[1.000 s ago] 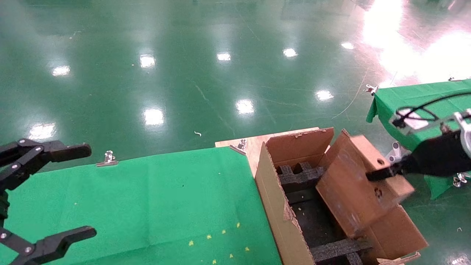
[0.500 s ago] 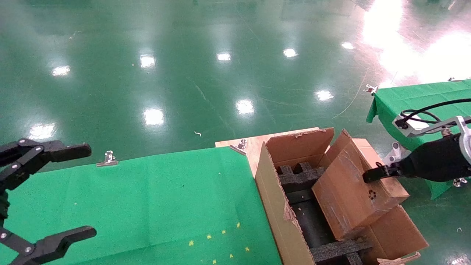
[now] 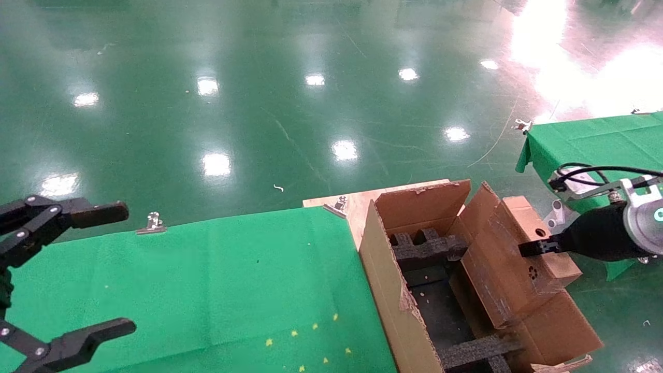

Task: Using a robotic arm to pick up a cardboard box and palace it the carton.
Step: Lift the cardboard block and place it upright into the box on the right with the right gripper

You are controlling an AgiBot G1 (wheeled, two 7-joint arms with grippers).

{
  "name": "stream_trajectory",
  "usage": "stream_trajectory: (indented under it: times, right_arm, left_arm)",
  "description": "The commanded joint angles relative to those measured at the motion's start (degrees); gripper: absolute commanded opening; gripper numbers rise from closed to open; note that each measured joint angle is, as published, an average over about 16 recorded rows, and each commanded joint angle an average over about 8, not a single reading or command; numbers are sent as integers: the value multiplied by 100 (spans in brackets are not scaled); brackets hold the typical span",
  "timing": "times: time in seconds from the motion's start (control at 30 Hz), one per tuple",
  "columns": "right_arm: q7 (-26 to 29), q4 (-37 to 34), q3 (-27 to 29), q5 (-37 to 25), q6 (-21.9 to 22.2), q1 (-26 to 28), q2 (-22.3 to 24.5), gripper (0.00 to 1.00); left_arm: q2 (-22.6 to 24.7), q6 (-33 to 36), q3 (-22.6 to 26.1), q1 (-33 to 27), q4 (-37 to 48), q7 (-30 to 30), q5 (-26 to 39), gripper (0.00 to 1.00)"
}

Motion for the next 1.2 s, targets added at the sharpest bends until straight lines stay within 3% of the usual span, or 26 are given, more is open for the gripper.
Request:
stream_trajectory:
  times: [0.03,0.53,1.2]
  right_arm:
    - [153,166,-38,-120,92,-60,38,0]
    - [374,-91,-309,-264,1024,-767,-240,0]
    - [-430,-1557,-488,211,2026,-1655,-1241,0]
  left_arm:
    - [0,0,0,0,0,0,0,100]
    - [-1,-1,4,-1,0,2,-3,100]
    - [-3,-3,8,-2,0,4,-5,100]
